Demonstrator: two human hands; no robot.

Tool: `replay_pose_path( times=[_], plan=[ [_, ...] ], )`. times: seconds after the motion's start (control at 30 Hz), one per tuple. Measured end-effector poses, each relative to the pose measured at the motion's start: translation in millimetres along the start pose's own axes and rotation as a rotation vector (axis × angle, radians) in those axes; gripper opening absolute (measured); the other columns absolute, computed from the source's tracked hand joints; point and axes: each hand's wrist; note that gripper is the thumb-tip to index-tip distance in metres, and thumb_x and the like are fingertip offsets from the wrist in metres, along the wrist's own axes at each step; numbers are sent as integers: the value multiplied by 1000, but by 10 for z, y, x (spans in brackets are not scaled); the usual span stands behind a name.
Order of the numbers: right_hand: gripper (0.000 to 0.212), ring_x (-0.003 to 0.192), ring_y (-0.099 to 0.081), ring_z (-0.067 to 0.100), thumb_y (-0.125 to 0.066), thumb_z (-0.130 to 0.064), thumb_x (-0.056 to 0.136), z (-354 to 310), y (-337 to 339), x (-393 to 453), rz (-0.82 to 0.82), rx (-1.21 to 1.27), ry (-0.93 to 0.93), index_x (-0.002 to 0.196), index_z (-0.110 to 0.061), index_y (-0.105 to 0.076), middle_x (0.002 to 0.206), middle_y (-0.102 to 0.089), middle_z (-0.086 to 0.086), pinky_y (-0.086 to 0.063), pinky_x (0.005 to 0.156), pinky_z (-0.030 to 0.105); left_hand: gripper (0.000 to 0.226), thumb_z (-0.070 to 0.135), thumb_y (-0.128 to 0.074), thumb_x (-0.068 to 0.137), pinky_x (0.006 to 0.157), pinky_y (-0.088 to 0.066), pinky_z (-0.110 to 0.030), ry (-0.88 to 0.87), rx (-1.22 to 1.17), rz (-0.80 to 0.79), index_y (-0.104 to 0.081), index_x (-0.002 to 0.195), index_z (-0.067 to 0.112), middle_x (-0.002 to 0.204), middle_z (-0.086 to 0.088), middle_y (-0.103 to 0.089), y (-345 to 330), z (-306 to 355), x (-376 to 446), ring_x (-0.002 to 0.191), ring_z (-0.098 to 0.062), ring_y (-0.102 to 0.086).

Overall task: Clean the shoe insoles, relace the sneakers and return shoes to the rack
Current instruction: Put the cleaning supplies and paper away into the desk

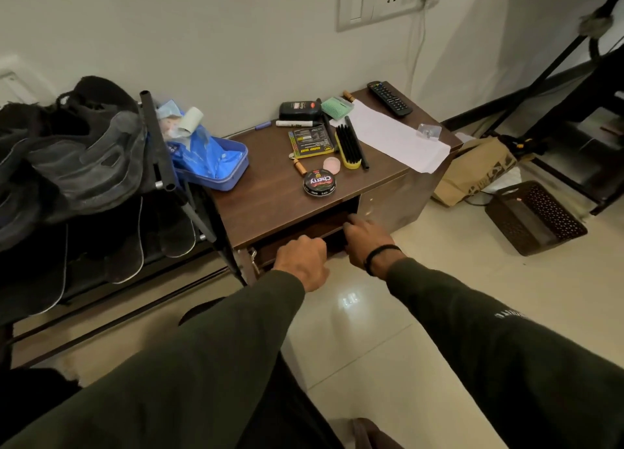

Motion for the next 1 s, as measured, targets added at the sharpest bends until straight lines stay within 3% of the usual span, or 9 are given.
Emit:
replay_pose_path(
  times=[0.1,0.23,0.33,0.53,0.63,0.8,0.93,1.0],
  plan=[
    [48,106,-58,28,-62,-28,96,120,53,335,-109,-285,49,141,-22,-50,148,-38,13,-55,83,38,40,36,-70,92,95,-54,-45,42,-107,-44,-62,127,18,122,-7,-63,24,-61,341,108,-27,-62],
    [53,112,-49,29,-59,-36,96,240,17,589,-121,-510,42,146,-30,-44,145,-40,6,-51,82,35,55,41,-70,91,99,-52,-44,37,-162,-70,-56,138,17,132,-9,-60,14,-99,691,115,-28,-60],
    [61,118,-42,33,-60,-39,94,292,-120,527,-88,-537,41,150,-30,-36,148,-32,7,-49,88,39,66,40,-69,92,105,-48,-44,13,-114,-87,-45,148,14,143,-10,-52,-31,-82,831,128,-29,-53],
    [66,136,-28,45,-55,-28,99,673,-431,-36,-9,-505,112,155,-18,-23,157,-16,15,-40,107,52,67,41,-69,92,106,-47,-46,-21,5,-134,-44,149,14,144,-10,-48,-169,16,903,130,-30,-49],
    [61,132,-31,46,-57,-21,96,897,-576,-391,25,-453,90,151,-9,-32,154,-25,19,-35,112,55,69,42,-69,92,106,-46,-47,-71,-3,-136,-43,149,14,145,-10,-49,-221,183,904,131,-31,-49],
    [42,118,-49,38,-63,-21,89,1291,-679,-896,40,-465,14,127,-3,-65,132,-57,22,-43,103,50,72,42,-67,94,111,-43,-44,-126,-18,-181,-37,155,17,151,-9,-43,-340,410,822,138,-30,-44],
    [34,115,-55,36,-64,-23,91,1587,-703,-1098,46,-357,-64,121,-8,-70,130,-62,17,-47,102,45,72,42,-67,94,111,-43,-43,-115,-29,-167,-36,155,17,152,-9,-42,-350,386,762,138,-29,-44],
    [27,104,-59,34,-73,-22,84,1668,-690,-1163,110,-258,-150,108,-8,-76,116,-68,15,-55,90,43,72,41,-67,95,111,-44,-43,-120,-35,-157,-36,155,17,153,-9,-42,-314,341,720,138,-29,-44]
  ],
)
Point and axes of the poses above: each hand's wrist, its own x-axis towards the middle knuckle, its own y-axis out of the back of the hand, z = x × y
